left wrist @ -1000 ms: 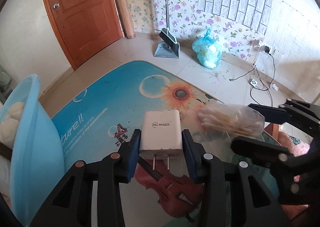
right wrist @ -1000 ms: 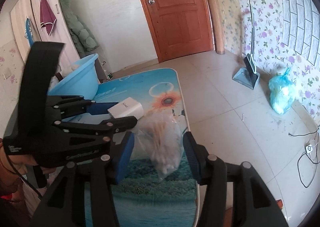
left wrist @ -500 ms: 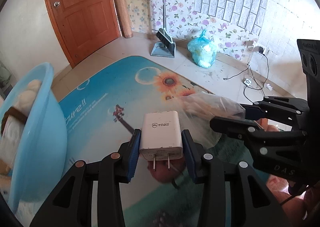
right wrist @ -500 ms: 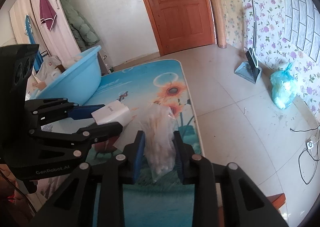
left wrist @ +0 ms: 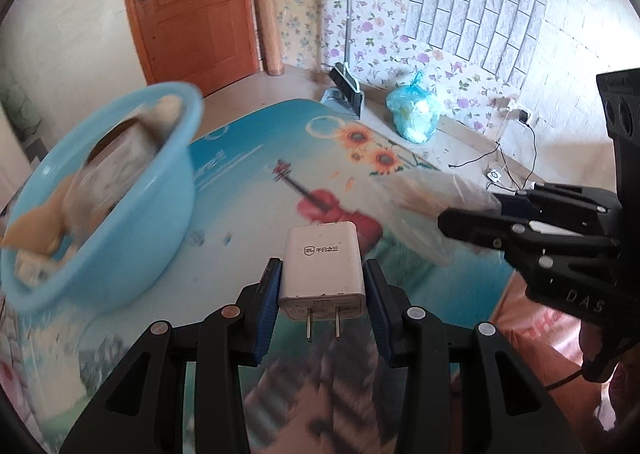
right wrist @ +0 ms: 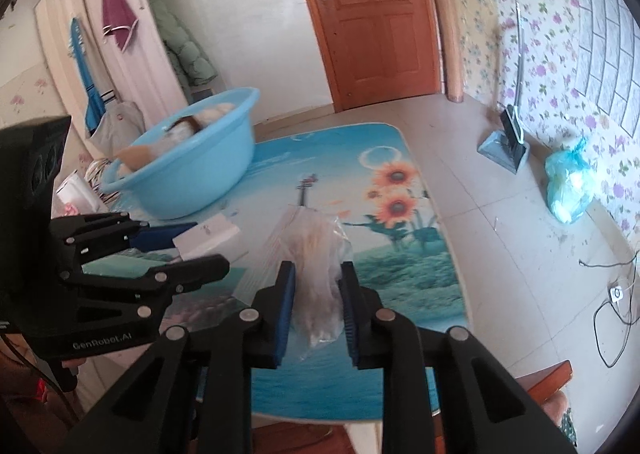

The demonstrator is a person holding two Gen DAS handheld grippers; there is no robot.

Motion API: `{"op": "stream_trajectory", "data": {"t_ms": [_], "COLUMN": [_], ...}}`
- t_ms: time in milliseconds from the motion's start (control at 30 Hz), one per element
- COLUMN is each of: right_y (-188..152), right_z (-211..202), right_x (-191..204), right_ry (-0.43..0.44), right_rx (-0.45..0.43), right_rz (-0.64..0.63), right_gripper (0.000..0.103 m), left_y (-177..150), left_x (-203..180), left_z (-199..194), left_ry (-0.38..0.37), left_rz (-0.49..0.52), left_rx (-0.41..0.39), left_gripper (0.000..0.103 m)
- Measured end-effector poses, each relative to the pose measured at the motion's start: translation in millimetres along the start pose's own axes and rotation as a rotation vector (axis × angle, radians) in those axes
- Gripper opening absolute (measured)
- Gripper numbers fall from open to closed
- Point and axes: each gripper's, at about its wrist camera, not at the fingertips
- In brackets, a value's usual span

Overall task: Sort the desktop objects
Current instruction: 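Lift and carry the charger and swab bag over the blue basin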

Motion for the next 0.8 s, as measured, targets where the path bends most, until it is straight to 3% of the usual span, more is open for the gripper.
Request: {"op": "stream_trajectory", "data": {"t_ms": [467,800], "right_y": [-10,-14], "right_z": [-2,25], "right_x": [94,141], "right_ry": [0.037,0.058], "right_rx": [0.058,0.129], "right_rz": [-0.155,-0.191], "right_gripper": [0.022,0.022], "left_y": [-69,-109], "left_x": [54,102], "left_z": [-55,-71], "left_ry": [0.069,0.109], "left_rz": [-0.14,-0.249], "left_rx": [-0.014,-0.001], "left_gripper": [0.04,0.04]}}
Point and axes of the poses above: each gripper's, at about its wrist camera, not at the fingertips, and z roughly the way its jaws point, x to its left, y to its top
